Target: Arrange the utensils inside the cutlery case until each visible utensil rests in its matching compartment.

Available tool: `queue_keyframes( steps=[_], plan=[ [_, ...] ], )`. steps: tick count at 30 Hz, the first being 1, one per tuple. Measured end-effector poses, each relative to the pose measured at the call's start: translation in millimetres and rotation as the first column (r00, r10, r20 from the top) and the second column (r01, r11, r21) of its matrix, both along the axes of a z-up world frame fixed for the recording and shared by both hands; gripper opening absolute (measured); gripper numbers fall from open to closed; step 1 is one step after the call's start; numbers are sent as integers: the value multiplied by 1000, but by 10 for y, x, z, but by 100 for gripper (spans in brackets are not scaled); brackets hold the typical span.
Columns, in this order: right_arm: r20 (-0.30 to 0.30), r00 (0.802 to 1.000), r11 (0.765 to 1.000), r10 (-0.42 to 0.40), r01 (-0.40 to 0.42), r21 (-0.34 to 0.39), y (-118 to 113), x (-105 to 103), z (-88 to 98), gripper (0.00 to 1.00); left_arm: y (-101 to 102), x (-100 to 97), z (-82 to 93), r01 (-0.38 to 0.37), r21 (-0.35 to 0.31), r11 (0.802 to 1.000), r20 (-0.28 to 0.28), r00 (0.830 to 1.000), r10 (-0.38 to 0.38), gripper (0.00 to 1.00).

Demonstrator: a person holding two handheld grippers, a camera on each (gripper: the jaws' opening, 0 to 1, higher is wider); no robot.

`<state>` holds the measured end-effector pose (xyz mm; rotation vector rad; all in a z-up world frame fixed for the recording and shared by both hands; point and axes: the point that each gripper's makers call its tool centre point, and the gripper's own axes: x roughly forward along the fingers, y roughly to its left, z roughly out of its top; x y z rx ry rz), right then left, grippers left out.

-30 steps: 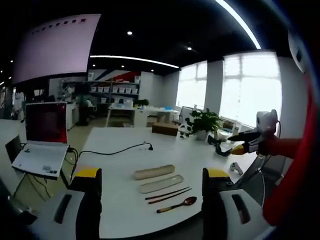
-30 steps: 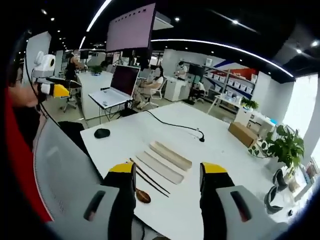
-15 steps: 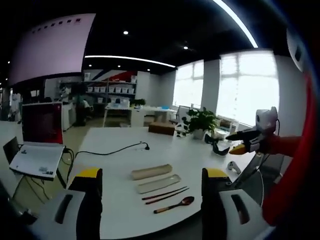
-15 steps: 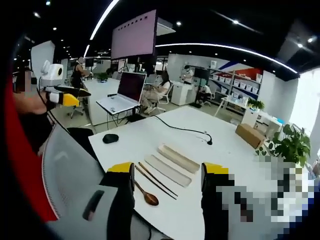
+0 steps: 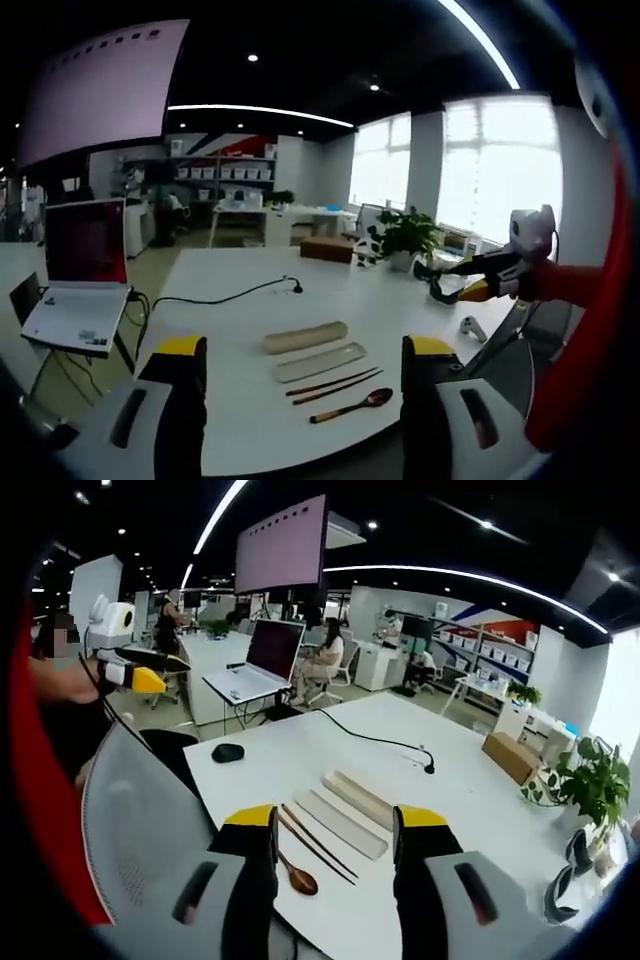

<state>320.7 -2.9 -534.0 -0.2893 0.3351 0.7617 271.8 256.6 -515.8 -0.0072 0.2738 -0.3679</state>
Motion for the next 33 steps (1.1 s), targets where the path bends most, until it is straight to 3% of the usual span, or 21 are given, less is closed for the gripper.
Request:
queue_keyframes(
  steps=[2,9,19,23,27,33],
  plan=[
    [-15,1000,1000,-2,2,28,20,33,17,45,15,-3,-8,-3,15,1000,-5,1000,3,81],
    [9,1000,997,3,-3,-74,15,144,-48,41,52,-41,-26,-15,16,1000,-11,1000,15,80],
    [-43,999,997,13,-16,-80,67,160,-163,42,56,-32,-56,-18,2,1000,-12,1000,18,79],
    [-37,999,987,33,-38,-157,100,193,-200,40,54,-56,-31,-17,8,1000,-4,1000,17,79],
    [-50,998,987,33,-40,-155,152,194,-236,39,84,-117,-47,-23,11,1000,-6,1000,23,79],
    [-77,995,972,65,-80,-220,279,239,-300,44,131,-213,-92,-23,36,999,-13,1000,23,79]
  ],
)
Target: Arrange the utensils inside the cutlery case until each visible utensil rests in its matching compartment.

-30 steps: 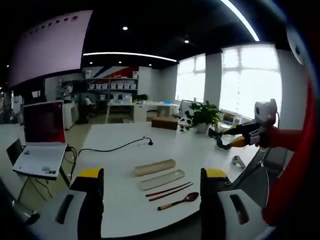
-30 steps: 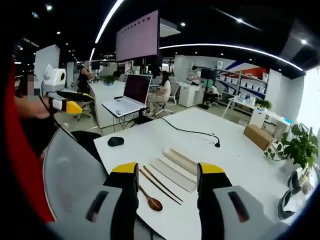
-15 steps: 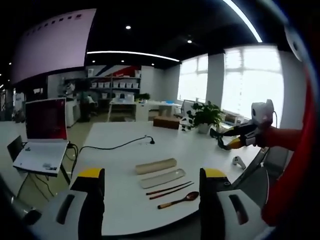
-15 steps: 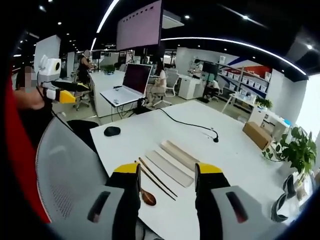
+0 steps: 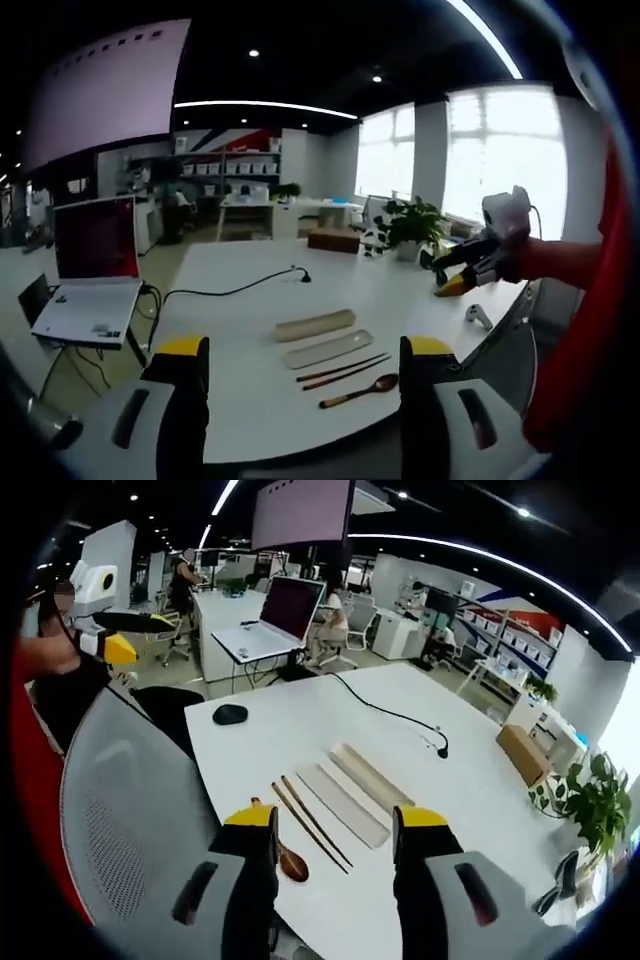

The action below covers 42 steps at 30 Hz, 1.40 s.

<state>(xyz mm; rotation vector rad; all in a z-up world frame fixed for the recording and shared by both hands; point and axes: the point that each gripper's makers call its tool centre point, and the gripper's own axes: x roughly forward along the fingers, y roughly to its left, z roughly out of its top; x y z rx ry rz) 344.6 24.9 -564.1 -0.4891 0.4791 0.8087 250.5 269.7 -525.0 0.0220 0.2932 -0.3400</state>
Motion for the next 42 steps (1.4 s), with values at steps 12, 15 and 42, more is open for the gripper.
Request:
queue_keyframes(
  steps=[12,15,42],
  plan=[
    [47,995,995,90,-87,-58,190,37,2,36,20,-28,-35,22,15,1000,-7,1000,-22,79],
    [66,995,995,81,-77,-67,182,63,27,36,57,-27,-24,16,16,1000,-1,1000,-16,78],
    [-43,969,955,242,-246,-166,471,96,-316,26,-29,139,-55,135,62,989,-18,991,-134,79]
  ],
)
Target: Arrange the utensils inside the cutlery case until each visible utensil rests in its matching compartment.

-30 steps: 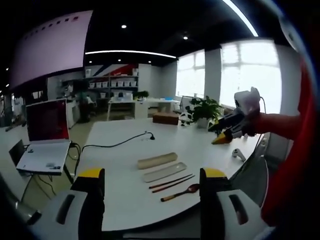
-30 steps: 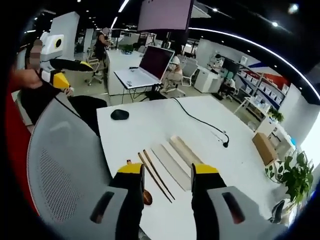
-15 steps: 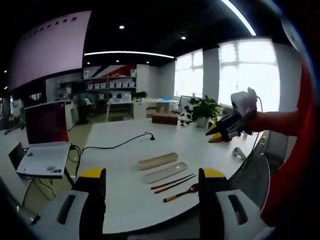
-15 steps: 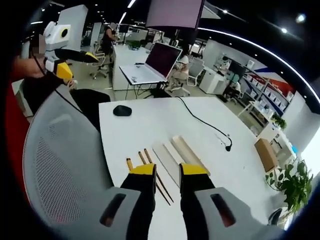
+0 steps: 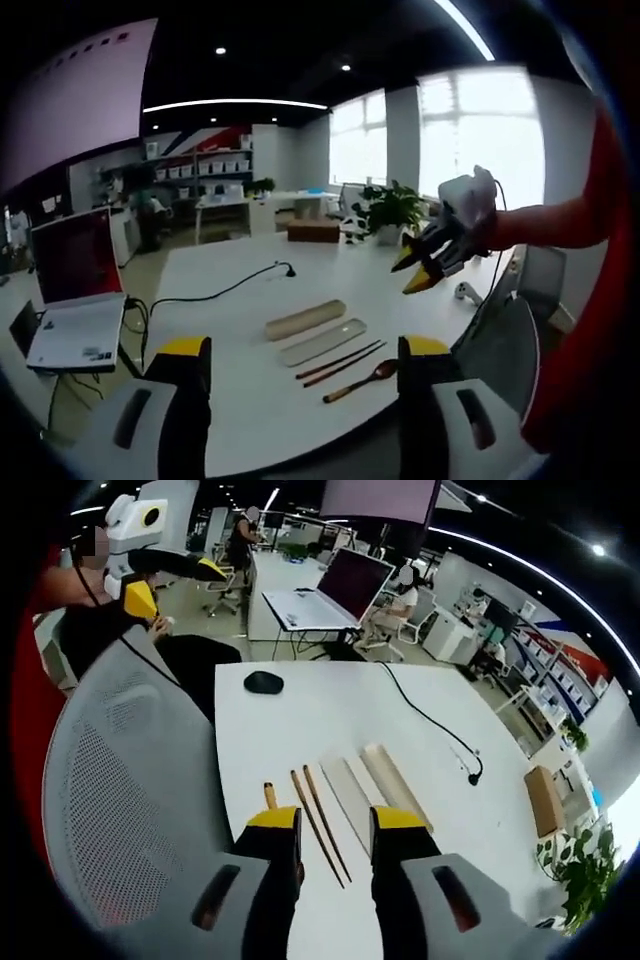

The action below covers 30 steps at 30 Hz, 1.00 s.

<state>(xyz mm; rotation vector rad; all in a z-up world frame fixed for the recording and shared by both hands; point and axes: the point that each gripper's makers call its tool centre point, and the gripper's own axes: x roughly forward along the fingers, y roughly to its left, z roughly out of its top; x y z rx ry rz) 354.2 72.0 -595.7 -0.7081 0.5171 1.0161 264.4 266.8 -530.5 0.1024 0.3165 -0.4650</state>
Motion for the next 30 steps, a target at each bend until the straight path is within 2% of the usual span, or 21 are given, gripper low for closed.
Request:
queue_keyframes(
  steps=[2,5,6,7,8,10,13,14,15,16,17,18,19,20,21,22,24,25,26,28,30],
  plan=[
    [-63,998,1000,-20,21,2,2,56,-113,28,4,9,36,7,-24,1000,1,1000,-7,79],
    [-90,996,1000,-13,14,12,51,108,-171,27,39,55,79,-30,-73,997,0,1000,30,81],
    [-95,995,1000,-8,9,11,61,109,-179,25,68,66,85,-61,-92,994,-17,998,60,82],
    [-98,994,999,43,-43,-6,104,109,-222,23,165,97,131,-122,-88,989,-3,992,122,82],
    [-96,994,999,44,-45,-9,108,120,-231,23,227,113,174,-156,-80,984,20,987,158,82],
    [-103,993,998,60,-60,-3,190,182,-302,23,209,81,193,-156,-97,983,-7,988,156,82],
    [-122,990,997,67,-69,-16,231,269,-430,25,210,46,216,-170,-58,984,17,985,171,82],
    [-133,991,1000,3,-2,9,216,317,-448,26,205,36,215,-169,-50,984,28,985,171,82],
    [-141,989,996,-49,59,64,244,370,-444,25,198,23,191,-170,-50,984,33,985,172,82],
    [-167,984,988,-57,79,131,306,368,-440,22,198,19,169,-173,-52,984,29,984,174,82],
    [-185,980,984,-67,96,151,315,365,-450,18,194,10,138,-177,-58,983,17,984,178,82],
    [-187,978,983,-92,119,137,276,372,-467,16,186,0,106,-179,-67,982,2,984,179,82],
    [-178,979,985,-99,122,123,258,373,-465,17,151,-27,52,-175,-88,981,-40,984,172,82],
    [-162,982,987,-97,116,111,254,378,-467,19,120,-43,46,-168,-100,981,-53,985,163,83],
    [-140,986,989,-86,101,106,257,388,-472,22,57,-37,68,-129,-111,985,-25,992,128,83],
    [-136,989,992,-63,77,98,265,394,-510,23,37,-39,41,-108,-90,990,-23,994,106,83],
    [-143,988,996,-51,62,71,243,405,-581,24,64,17,-19,-123,-58,991,-18,992,122,83],
    [-145,987,996,-73,81,48,199,438,-623,24,73,37,-49,-133,-62,989,-45,990,130,83],
    [-150,986,996,-78,84,35,183,441,-637,23,55,53,-16,-145,-103,984,-59,988,140,83],
    [-140,988,997,-67,73,38,198,447,-620,23,-28,75,108,-110,-156,982,-5,994,111,83],
    [-141,988,998,-57,62,29,203,462,-643,23,-37,87,44,-101,-115,988,-28,995,98,83]
  ],
)
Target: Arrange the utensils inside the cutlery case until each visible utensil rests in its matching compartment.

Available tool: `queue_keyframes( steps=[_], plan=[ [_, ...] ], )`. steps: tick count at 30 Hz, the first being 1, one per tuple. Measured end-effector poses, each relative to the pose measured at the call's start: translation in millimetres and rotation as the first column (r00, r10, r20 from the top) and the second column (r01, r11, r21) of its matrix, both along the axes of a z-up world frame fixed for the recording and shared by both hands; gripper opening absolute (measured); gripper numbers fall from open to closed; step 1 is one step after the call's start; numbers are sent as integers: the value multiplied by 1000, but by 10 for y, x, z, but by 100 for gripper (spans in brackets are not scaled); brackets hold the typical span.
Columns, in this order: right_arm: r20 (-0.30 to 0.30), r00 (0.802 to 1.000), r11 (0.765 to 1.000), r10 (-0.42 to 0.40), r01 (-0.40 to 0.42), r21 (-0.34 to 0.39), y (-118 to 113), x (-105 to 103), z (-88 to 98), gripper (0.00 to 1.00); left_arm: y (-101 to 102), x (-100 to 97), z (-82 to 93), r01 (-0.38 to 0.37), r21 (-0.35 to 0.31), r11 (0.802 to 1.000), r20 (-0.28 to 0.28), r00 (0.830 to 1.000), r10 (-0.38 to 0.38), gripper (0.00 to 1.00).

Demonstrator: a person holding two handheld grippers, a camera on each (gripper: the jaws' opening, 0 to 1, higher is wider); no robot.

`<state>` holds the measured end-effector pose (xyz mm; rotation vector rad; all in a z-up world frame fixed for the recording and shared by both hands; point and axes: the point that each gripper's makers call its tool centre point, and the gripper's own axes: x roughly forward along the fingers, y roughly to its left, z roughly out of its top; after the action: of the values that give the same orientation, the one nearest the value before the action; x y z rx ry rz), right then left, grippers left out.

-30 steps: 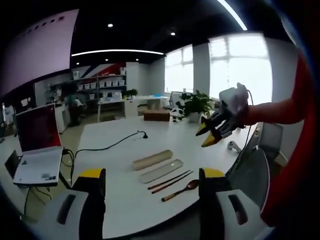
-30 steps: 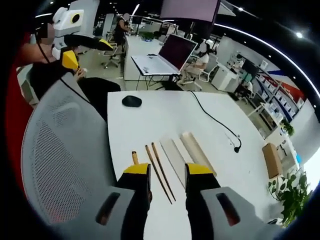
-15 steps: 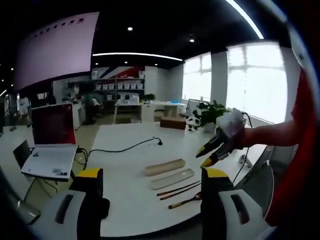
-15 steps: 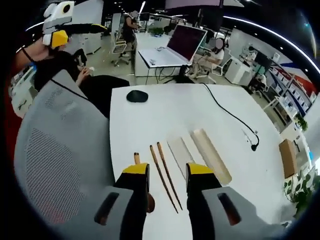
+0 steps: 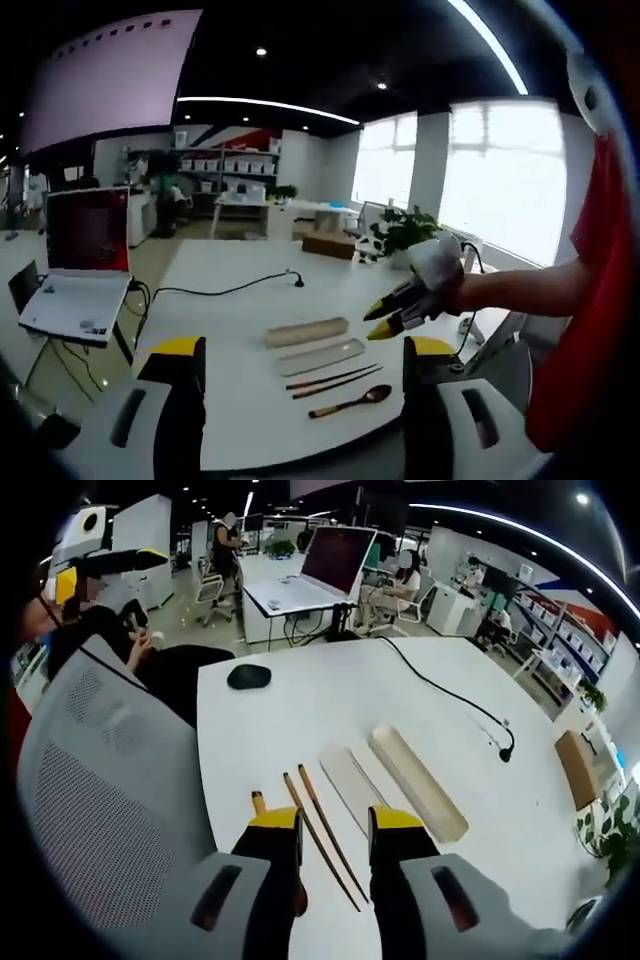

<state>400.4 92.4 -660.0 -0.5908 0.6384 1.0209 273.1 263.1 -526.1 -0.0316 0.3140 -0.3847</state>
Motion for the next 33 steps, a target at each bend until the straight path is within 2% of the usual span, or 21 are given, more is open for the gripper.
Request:
queue_keyframes(
  steps=[1,4,7,11,14,16,20,23,24,25,26,27,28,29,30,31,33],
  plan=[
    [-2,1000,1000,-3,3,-7,-8,4,-10,24,10,3,-26,7,25,1000,-10,1000,-7,83],
    [-15,1000,1000,0,0,-17,-33,-10,-32,23,-8,13,12,22,11,1000,-2,1000,-22,82],
    [-19,1000,999,21,-22,-44,-36,-54,-108,21,15,29,22,25,36,999,6,1000,-25,82],
    [-4,993,986,121,-121,-114,9,-161,-200,21,43,34,8,11,33,999,5,1000,-11,81],
    [-17,963,939,267,-265,-220,33,-311,-357,18,28,13,-18,13,35,999,-4,1000,-13,80],
    [-3,955,919,297,-286,-273,14,-306,-405,19,40,-3,-19,8,46,999,-2,1000,-7,80],
    [-9,947,911,321,-311,-270,67,-331,-436,15,82,-24,-28,-17,41,999,-2,1000,17,80],
    [-23,940,902,340,-332,-276,99,-346,-496,18,107,-35,-33,-37,32,999,-4,999,37,80],
    [-23,938,901,345,-338,-273,112,-340,-515,19,115,-40,-27,-41,32,999,-1,999,41,80],
    [-34,939,910,343,-341,-235,159,-340,-545,20,124,-45,-24,-45,31,999,1,999,45,80],
    [-76,948,934,310,-319,-159,220,-363,-570,21,138,-56,-29,-50,29,998,-1,999,50,80],
    [-137,959,963,248,-260,-76,268,-370,-564,22,147,-65,-34,-53,28,998,-3,999,53,80],
    [-191,962,980,193,-197,-5,307,-365,-544,24,162,-84,-39,-59,26,998,-6,998,59,80],
    [-246,958,988,149,-138,63,322,-329,-517,23,170,-100,-43,-62,24,998,-11,998,62,80],
    [-262,957,992,121,-104,76,298,-279,-515,20,186,-124,-35,-69,17,997,-15,997,70,80],
    [-244,965,995,94,-79,68,255,-180,-519,14,201,-138,-23,-82,2,997,-18,996,82,79],
    [-236,968,996,91,-84,41,215,-102,-582,11,218,-161,8,-104,-44,994,-15,995,103,79]
  ],
)
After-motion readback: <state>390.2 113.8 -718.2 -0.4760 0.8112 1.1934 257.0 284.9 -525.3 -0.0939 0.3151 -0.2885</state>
